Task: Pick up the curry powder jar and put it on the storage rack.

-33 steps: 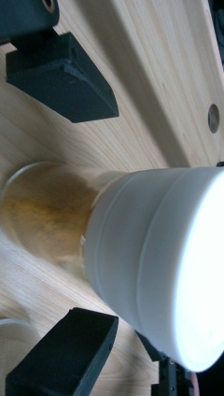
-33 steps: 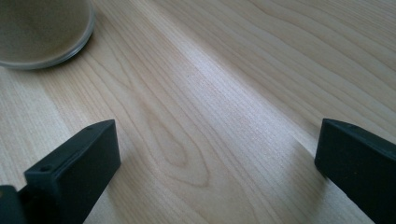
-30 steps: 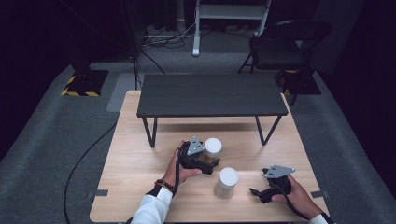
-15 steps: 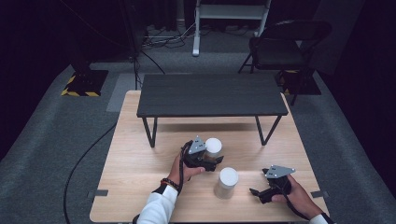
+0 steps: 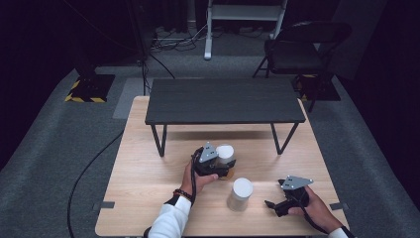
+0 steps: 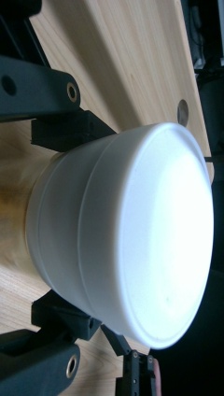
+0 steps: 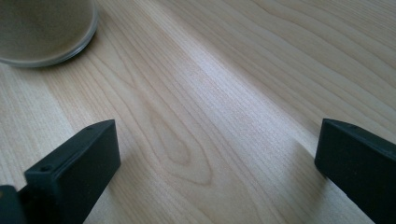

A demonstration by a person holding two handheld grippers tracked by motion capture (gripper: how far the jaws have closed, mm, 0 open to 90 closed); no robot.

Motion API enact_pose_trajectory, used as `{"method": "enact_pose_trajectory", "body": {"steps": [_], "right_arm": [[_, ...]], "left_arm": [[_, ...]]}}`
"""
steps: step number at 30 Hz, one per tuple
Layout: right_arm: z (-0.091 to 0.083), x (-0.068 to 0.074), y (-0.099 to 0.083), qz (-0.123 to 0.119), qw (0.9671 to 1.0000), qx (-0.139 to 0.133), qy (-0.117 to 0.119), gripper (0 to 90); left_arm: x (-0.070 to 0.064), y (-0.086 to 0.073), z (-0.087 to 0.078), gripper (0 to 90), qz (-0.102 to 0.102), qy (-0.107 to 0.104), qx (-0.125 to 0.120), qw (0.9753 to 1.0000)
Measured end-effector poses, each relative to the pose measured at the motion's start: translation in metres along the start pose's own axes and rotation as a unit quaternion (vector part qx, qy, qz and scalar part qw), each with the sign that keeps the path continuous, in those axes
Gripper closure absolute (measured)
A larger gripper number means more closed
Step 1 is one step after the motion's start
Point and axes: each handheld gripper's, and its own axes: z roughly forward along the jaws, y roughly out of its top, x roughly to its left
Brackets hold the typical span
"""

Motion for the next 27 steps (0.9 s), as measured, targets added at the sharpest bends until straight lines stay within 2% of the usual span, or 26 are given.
{"method": "enact_pose_trajectory", "body": {"steps": [4, 10, 13, 23, 27], "right_arm": [[0.000, 0.000, 0.000, 0.000, 1.0000, 0.000, 0.000, 0.0], [0.000, 0.000, 0.000, -0.001, 1.0000, 0.000, 0.000, 0.0], [0.000, 0.000, 0.000, 0.000, 1.0000, 0.000, 0.000, 0.0], [0.000, 0.000, 0.000, 0.000, 1.0000, 0.000, 0.000, 0.0], [0.000, 0.000, 0.000, 0.000, 1.0000, 0.000, 0.000, 0.0]], "left_arm": [[-0.001, 0.003, -0.002, 35.1, 0.003, 0.006, 0.006, 1.0000], [-0.002, 0.007, -0.008, 35.2, -0.002, 0.010, -0.007, 0.9999], [-0.004, 0.014, -0.013, 35.2, 0.003, 0.010, -0.009, 0.9999], [-0.009, 0.036, -0.033, 35.2, -0.003, 0.017, -0.021, 0.9996], [-0.011, 0.045, -0.040, 35.2, 0.003, 0.020, -0.027, 0.9994]]}}
